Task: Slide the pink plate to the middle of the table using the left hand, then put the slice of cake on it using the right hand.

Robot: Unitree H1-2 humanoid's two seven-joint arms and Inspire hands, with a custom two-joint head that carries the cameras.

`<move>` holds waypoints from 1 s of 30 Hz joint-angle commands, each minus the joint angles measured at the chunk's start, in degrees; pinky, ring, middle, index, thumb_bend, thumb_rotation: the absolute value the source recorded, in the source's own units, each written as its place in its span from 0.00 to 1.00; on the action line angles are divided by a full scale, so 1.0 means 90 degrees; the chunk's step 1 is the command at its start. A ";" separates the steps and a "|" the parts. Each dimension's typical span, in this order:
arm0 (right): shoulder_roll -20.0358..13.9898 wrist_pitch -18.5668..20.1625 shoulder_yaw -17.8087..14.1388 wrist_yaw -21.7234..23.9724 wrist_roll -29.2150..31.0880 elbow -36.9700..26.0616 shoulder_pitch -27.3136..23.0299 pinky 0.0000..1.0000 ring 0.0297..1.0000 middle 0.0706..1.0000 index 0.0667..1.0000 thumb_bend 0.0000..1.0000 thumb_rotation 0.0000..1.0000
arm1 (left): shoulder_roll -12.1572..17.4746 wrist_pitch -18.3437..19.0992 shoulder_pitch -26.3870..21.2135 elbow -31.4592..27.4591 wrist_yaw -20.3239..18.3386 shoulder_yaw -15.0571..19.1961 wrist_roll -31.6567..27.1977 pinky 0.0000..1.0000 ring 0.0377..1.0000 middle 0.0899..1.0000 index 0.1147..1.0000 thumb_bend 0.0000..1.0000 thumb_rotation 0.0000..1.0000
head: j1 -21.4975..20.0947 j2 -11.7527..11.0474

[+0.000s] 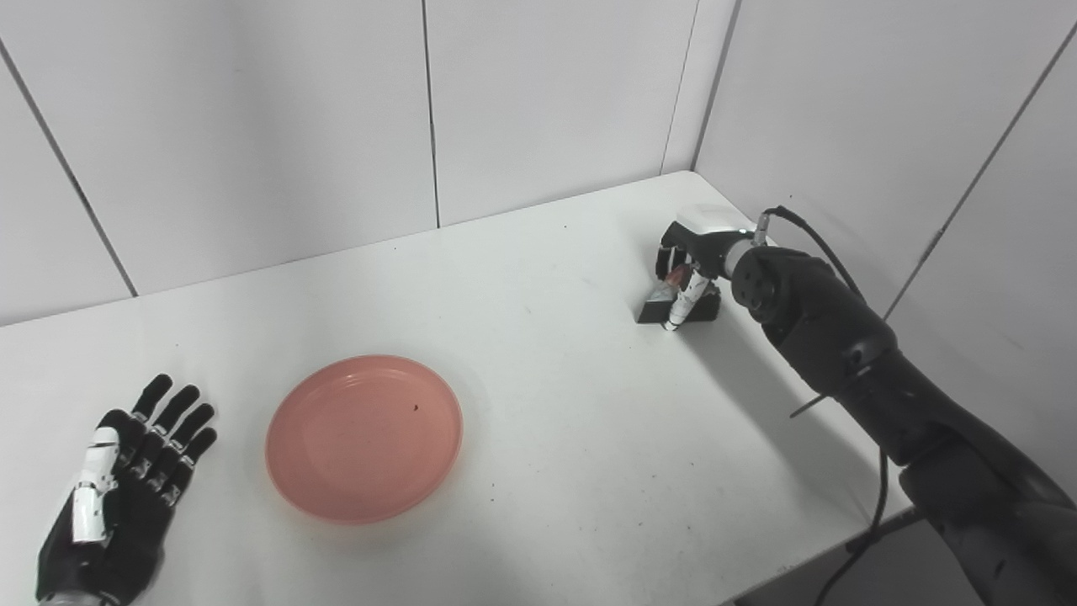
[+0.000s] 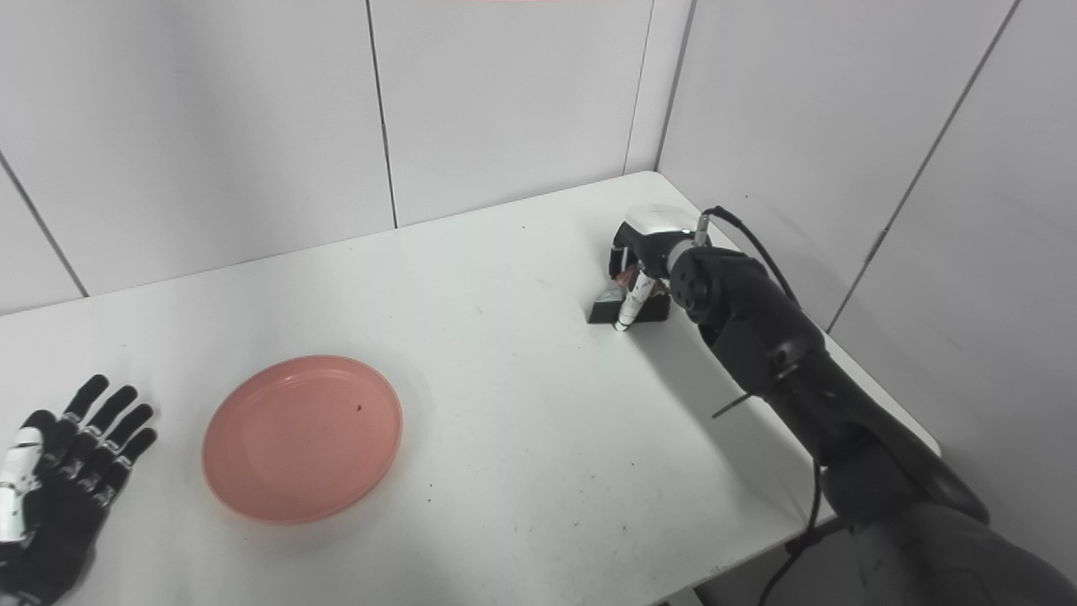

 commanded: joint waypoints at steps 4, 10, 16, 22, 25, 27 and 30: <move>-0.0229 0.0115 0.0000 -0.0040 -0.0082 -0.0034 -0.0259 0.44 0.39 0.47 0.49 0.51 0.00 | 0.0034 0.0291 0.0103 0.0016 0.0061 -0.0018 0.0039 0.95 0.93 0.93 0.93 0.39 1.00 | 0.0027 -0.0013; -0.0308 0.0065 -0.0088 0.0002 0.0040 -0.0194 -0.0170 0.44 0.39 0.47 0.50 0.51 0.00 | -0.0009 0.0314 0.0096 0.0028 0.0085 -0.0014 0.0025 0.96 0.93 0.93 0.93 0.38 1.00 | 0.0058 -0.0029; -0.0461 0.0197 -0.0239 0.0288 0.0155 -0.0996 -0.0041 0.41 0.37 0.46 0.51 0.51 0.00 | -0.0053 0.0288 0.0100 0.0042 0.0094 -0.0041 0.0044 0.96 0.93 0.94 0.94 0.39 1.00 | 0.0131 -0.0045; -0.0511 0.0401 -0.0353 0.0569 0.0155 -0.1809 -0.0016 0.45 0.39 0.47 0.46 0.52 0.00 | -0.0137 0.0255 0.0092 0.0086 0.0140 -0.0078 0.0081 0.95 0.94 0.94 0.94 0.40 1.00 | 0.0275 -0.0081; -0.0544 0.0433 -0.0371 0.0837 0.0231 -0.2345 -0.0082 0.44 0.38 0.48 0.48 0.51 0.00 | -0.0168 0.0169 0.0082 0.0132 0.0132 -0.0146 0.0178 0.96 0.94 0.94 0.94 0.40 1.00 | 0.0401 -0.0098; -0.0539 0.0460 -0.0371 0.1028 0.0253 -0.2711 -0.0124 0.42 0.37 0.48 0.50 0.51 0.00 | -0.0164 0.0060 0.0083 0.0157 0.0125 -0.0220 0.0297 0.96 0.94 0.95 0.95 0.40 1.00 | 0.0473 -0.0105; -0.0543 0.0377 -0.0372 0.1212 0.0294 -0.3020 -0.0172 0.35 0.39 0.49 0.48 0.50 0.00 | -0.0195 -0.0061 0.0093 0.0167 0.0154 -0.0308 0.0457 0.94 0.93 0.94 0.94 0.40 1.00 | 0.0665 -0.0122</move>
